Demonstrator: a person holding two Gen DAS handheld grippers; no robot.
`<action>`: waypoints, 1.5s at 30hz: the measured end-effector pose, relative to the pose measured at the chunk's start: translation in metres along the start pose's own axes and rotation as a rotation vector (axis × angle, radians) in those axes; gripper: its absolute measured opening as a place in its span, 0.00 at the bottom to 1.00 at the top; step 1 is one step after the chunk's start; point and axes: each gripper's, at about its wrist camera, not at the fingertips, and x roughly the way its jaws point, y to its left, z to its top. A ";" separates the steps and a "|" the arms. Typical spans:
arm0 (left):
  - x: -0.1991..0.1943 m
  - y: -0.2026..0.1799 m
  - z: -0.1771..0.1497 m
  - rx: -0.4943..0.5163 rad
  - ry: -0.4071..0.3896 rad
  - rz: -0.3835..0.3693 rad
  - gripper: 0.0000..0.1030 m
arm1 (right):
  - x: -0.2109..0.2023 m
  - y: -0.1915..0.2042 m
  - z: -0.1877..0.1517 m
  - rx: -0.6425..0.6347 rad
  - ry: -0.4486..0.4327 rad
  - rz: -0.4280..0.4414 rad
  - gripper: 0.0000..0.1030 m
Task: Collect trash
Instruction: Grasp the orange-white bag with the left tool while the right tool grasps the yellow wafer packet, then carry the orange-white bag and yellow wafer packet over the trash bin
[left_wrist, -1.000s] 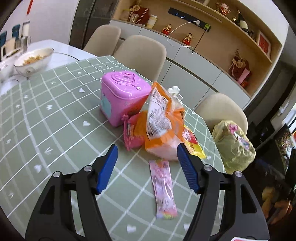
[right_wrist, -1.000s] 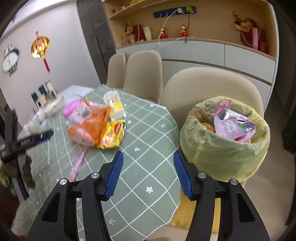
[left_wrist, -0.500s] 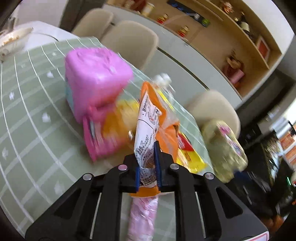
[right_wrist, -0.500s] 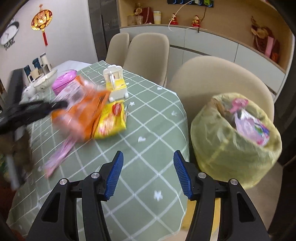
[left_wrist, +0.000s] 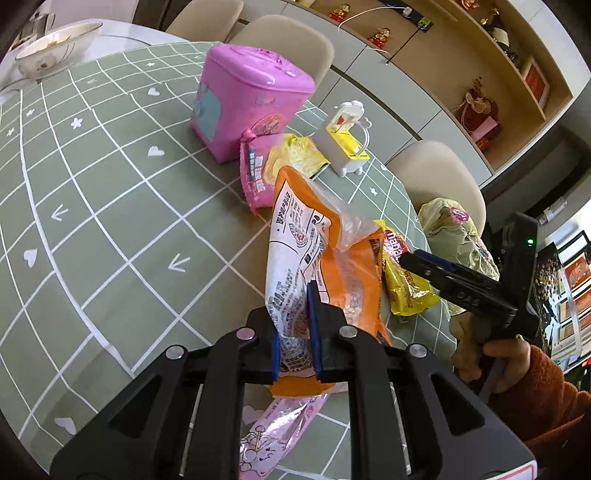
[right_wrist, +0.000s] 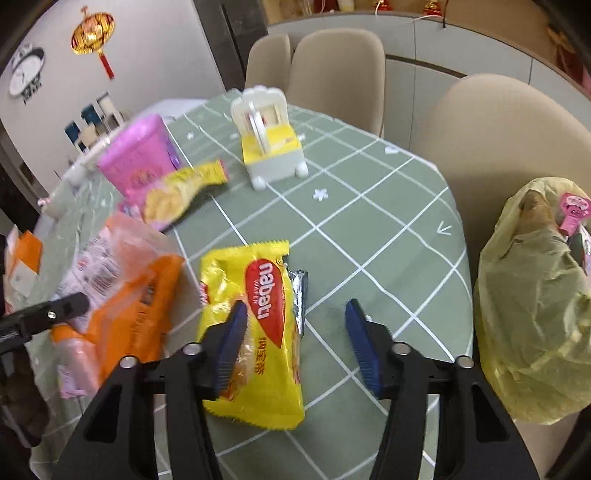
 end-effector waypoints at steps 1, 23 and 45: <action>0.001 -0.001 0.000 -0.001 0.006 -0.005 0.12 | 0.000 0.004 0.000 -0.017 -0.007 -0.012 0.29; -0.002 -0.087 -0.005 0.206 0.006 -0.039 0.10 | -0.111 -0.054 -0.075 0.183 -0.145 -0.101 0.08; -0.049 -0.146 -0.020 0.283 -0.043 -0.045 0.09 | -0.185 -0.048 -0.097 0.167 -0.287 -0.092 0.08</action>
